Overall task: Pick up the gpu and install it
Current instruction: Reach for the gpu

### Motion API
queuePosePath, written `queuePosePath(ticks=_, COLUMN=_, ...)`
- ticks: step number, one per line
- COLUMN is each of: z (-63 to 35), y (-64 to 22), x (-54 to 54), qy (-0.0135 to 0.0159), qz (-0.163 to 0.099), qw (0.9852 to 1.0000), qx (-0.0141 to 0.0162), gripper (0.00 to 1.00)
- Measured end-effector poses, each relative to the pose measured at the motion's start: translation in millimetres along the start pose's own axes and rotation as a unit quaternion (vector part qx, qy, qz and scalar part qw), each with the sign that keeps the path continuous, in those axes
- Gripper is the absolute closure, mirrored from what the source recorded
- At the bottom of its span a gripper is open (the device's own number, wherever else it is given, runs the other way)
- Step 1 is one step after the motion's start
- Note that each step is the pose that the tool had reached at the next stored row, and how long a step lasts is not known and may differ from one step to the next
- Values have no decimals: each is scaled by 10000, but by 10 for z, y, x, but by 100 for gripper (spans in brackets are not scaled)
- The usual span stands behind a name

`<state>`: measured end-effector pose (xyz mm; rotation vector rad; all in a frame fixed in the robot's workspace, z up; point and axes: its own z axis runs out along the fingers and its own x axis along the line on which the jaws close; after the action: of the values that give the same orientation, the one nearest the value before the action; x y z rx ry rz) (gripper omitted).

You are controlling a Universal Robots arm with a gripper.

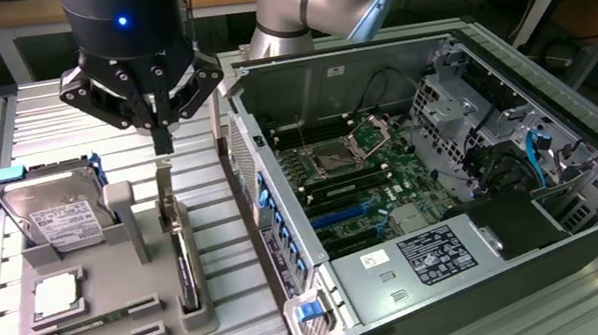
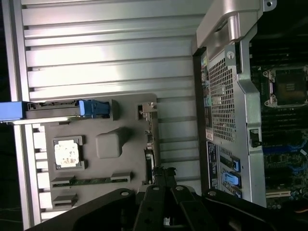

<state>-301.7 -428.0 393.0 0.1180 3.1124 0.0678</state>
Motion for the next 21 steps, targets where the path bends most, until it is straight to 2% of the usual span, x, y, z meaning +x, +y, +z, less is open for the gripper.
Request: queuePosePath(ticks=21, z=-3, y=-40, x=63, qy=0, qz=0, qw=10000, qx=0, gripper=89)
